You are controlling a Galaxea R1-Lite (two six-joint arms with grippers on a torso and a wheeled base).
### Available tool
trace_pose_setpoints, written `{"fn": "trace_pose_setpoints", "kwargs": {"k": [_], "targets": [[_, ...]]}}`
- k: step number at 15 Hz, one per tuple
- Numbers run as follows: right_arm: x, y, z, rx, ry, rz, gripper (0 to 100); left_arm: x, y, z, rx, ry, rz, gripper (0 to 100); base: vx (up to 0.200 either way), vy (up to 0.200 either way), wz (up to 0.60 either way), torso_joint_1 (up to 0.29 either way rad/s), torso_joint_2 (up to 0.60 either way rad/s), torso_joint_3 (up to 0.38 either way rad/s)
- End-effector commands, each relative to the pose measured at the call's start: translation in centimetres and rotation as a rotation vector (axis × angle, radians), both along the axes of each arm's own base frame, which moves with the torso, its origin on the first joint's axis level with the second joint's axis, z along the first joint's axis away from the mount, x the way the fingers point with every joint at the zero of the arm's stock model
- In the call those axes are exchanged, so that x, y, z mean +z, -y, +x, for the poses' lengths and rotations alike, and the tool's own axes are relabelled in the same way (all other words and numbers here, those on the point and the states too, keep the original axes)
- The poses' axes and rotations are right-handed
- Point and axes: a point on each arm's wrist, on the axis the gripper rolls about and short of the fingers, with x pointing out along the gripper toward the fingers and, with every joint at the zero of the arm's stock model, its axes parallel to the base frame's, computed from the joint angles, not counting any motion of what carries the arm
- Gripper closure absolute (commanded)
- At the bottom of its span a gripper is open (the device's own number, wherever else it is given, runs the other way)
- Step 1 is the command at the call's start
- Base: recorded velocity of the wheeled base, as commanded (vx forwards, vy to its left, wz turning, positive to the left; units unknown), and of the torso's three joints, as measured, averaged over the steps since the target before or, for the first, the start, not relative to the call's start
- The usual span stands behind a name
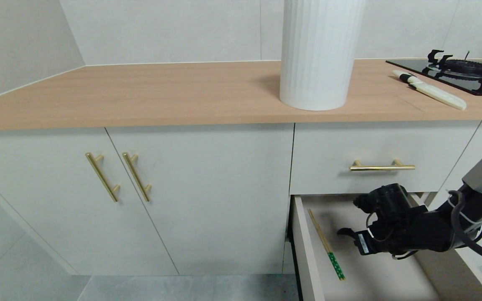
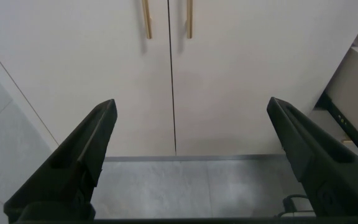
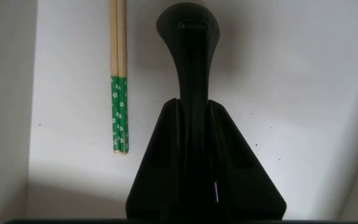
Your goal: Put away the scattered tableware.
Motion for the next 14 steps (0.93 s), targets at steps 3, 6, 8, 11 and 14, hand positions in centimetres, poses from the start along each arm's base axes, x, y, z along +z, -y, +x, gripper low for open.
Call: {"fn": "trace_pose_setpoints", "kwargs": {"k": [3, 6, 8, 11, 14], "targets": [[-0.64, -0.03, 0.03, 0.002, -0.018, -0.006, 100, 0.00, 0.00, 0.00, -0.001, 0.000, 0.000, 0, 0.000, 0.000, 0.00, 0.000, 0.00, 0.000], [-0.87, 0.01, 0.09, 0.000, -0.023, -0.008, 100, 0.00, 0.00, 0.00, 0.001, 0.000, 0.000, 0, 0.000, 0.000, 0.00, 0.000, 0.00, 0.000], [-1.07, 0.07, 0.11, -0.003, -0.029, -0.012, 100, 0.00, 0.00, 0.00, -0.001, 0.000, 0.000, 0, 0.000, 0.000, 0.00, 0.000, 0.00, 0.000], [-1.20, 0.03, 0.15, -0.007, -0.030, -0.020, 0, 0.00, 0.00, 0.00, -0.001, 0.000, 0.000, 0, 0.000, 0.000, 0.00, 0.000, 0.00, 0.000], [-1.15, 0.08, 0.16, -0.008, -0.028, -0.020, 0, 0.00, 0.00, 0.00, 0.001, 0.000, 0.000, 0, 0.000, 0.000, 0.00, 0.000, 0.00, 0.000]]}}
